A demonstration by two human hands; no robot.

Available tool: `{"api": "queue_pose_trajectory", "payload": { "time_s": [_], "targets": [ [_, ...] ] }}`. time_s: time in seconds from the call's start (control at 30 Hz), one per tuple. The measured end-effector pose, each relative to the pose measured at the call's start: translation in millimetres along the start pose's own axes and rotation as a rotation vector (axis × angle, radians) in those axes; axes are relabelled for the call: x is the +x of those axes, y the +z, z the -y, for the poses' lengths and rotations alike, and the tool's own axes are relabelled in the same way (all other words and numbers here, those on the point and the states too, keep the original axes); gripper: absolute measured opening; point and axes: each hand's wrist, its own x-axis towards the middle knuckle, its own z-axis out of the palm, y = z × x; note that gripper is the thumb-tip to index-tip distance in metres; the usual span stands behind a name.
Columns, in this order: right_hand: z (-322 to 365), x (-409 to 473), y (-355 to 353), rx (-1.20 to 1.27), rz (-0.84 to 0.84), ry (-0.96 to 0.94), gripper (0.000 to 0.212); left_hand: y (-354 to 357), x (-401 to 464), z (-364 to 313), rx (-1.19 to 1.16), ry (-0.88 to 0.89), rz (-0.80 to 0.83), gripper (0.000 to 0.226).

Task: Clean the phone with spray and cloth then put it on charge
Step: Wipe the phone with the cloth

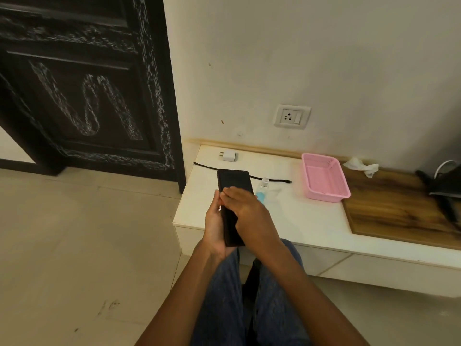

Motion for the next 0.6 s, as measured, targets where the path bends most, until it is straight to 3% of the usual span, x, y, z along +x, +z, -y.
{"api": "queue_pose_trajectory", "payload": {
  "time_s": [0.07, 0.27, 0.47, 0.6],
  "targets": [
    [-13.7, 3.7, -18.4, 0.087, -0.197, -0.046, 0.048, 1.9, 0.2, 1.9, 0.030, -0.009, 0.010, 0.051],
    [-20.6, 34.8, -32.9, 0.177, -0.271, -0.098, 0.042, 0.1, 4.1, 4.3, 0.145, -0.016, -0.068, 0.057],
    [-11.7, 14.5, -14.1, 0.118, -0.242, -0.114, 0.050, -3.5, 1.1, 2.2, 0.102, -0.026, -0.045, 0.058],
    [-9.4, -22.1, 7.9, 0.076, -0.099, -0.156, 0.059, -15.0, 4.0, -3.6, 0.141, -0.018, -0.122, 0.069]
  ]
}}
